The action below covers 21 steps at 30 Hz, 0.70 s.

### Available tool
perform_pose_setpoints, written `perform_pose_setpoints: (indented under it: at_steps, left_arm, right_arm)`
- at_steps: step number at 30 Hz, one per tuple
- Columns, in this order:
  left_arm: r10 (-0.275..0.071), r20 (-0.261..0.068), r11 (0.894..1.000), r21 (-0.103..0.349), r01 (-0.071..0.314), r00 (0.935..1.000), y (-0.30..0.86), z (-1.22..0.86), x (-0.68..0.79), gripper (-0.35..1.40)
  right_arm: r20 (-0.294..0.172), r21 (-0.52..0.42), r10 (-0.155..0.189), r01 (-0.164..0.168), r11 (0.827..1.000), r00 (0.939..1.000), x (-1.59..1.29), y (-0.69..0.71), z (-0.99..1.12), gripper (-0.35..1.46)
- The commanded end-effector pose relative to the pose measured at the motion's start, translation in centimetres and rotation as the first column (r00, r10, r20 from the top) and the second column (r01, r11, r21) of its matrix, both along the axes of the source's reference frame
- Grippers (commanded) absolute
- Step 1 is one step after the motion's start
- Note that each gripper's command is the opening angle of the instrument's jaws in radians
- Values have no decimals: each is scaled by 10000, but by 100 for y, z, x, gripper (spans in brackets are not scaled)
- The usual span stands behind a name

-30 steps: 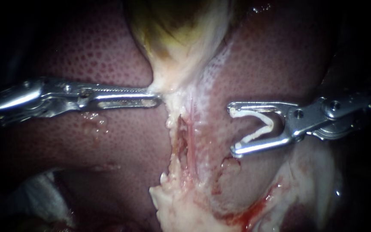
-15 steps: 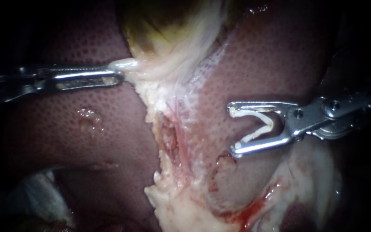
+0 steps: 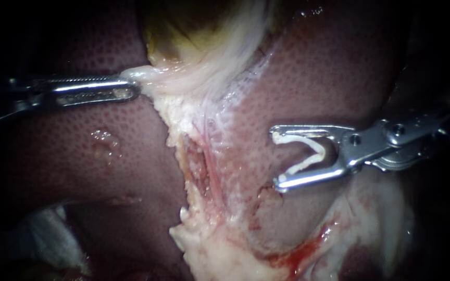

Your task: Clipping first clip left tube

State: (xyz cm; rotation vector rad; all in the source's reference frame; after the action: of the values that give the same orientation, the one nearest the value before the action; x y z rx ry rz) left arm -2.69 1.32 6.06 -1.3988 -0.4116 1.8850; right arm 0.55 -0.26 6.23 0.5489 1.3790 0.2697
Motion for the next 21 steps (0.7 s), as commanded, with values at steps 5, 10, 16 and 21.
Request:
perform_pose_setpoints:
  at_steps: [5, 10, 16, 21]
  left_arm:
    - [-18, -19, 10000, -11, 18, 10000, -1, -2, -2, -35]
    - [-37, -35, 10000, -16, 37, 10000, -3, -3, -4, -35]
    - [-56, -49, 10000, -19, 55, 10000, -6, -6, -6, -35]
    - [-40, -65, 10000, -77, 39, 10000, -6, -6, -6, -35]
  right_arm:
    - [150, 340, -154, 149, 9993, 9998, 42, -26, 42, 60]
    - [448, 580, -285, 259, 9980, 9986, 79, -47, 87, 60]
    - [528, 870, -442, 395, 9954, 9976, 108, -64, 132, 60]
    - [552, 1030, -595, 536, 9932, 9967, 126, -72, 147, 60]
